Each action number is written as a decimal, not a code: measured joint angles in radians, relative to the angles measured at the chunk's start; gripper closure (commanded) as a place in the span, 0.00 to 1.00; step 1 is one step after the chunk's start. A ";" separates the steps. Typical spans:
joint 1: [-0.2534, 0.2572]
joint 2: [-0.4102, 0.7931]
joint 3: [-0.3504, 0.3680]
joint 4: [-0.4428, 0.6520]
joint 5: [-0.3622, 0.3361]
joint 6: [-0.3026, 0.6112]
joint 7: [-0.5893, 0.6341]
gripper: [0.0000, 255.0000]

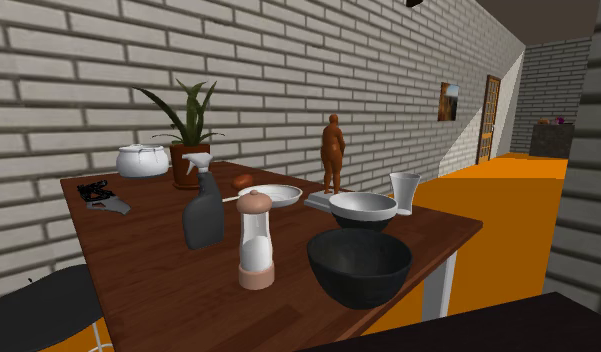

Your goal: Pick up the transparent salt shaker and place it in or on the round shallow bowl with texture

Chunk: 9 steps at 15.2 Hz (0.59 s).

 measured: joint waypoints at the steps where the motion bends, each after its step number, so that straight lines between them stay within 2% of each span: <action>1: 0.000 0.000 0.000 0.000 0.000 0.000 0.000 0.00; 3: 0.004 0.027 0.011 -0.009 0.009 0.035 0.008 0.00; 9: 0.019 0.183 0.059 -0.056 0.041 0.232 0.042 0.00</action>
